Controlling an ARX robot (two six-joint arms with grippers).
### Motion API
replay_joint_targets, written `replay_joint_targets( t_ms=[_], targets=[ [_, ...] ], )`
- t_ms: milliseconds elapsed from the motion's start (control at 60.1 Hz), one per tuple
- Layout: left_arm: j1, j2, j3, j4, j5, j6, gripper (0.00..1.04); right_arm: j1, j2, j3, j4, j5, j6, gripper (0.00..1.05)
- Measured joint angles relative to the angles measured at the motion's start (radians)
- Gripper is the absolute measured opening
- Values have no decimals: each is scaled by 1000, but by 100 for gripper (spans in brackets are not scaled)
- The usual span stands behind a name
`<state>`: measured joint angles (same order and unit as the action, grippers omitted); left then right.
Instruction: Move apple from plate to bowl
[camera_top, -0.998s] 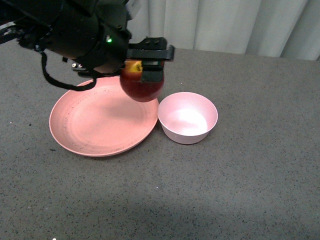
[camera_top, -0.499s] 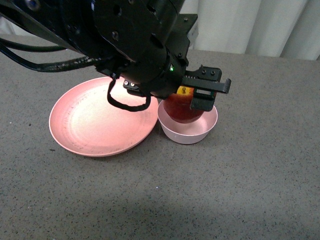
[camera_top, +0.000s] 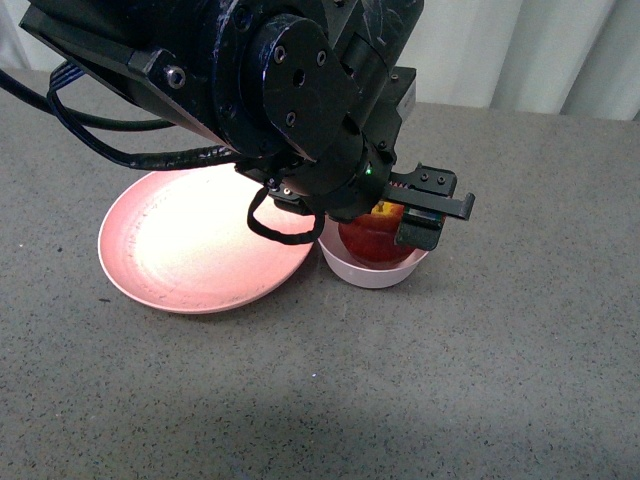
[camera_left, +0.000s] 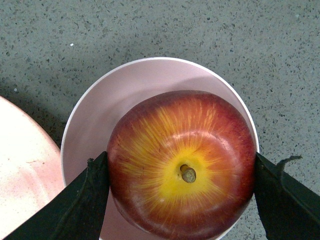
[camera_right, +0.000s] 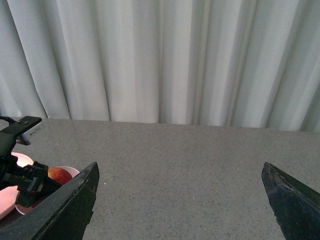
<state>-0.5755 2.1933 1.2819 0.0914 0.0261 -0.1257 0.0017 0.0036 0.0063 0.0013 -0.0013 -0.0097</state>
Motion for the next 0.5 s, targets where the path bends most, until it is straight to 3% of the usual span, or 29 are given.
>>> replay_joint_targets(
  t_ms=[166, 416, 499],
  targets=[
    [-2, 0, 0, -3, -1, 2, 100, 0, 0, 0, 0, 0, 0, 95],
    [6, -51, -49, 74, -18, -13, 98, 0, 0, 0, 0, 0, 0, 95],
    [26, -111, -121, 183, -106, -28, 98, 0, 0, 0, 0, 0, 0, 95]
  ],
)
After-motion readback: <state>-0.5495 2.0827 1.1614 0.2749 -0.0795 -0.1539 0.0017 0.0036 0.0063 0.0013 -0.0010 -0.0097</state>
